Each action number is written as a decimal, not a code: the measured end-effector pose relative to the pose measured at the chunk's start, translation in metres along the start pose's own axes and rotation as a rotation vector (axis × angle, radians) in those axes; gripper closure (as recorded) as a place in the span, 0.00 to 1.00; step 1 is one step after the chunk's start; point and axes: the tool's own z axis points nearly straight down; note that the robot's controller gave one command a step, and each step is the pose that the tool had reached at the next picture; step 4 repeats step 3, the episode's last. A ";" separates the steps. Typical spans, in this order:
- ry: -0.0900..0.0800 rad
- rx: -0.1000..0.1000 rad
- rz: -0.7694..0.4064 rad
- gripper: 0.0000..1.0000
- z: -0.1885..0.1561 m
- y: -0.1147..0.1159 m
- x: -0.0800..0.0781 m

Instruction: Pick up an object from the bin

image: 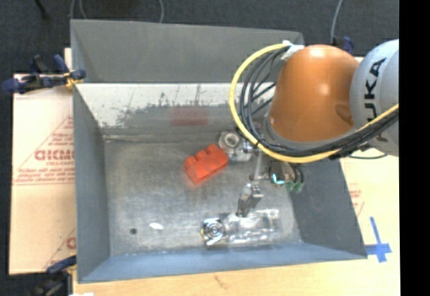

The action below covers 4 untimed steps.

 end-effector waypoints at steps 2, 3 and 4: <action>-0.024 0.001 -0.237 1.00 0.163 -0.005 0.022; -0.015 0.006 -0.618 1.00 0.022 -0.038 -0.025; -0.015 0.006 -0.618 1.00 0.022 -0.038 -0.025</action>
Offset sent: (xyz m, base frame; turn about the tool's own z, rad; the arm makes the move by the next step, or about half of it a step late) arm -0.0279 -0.0053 -0.1659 -0.2421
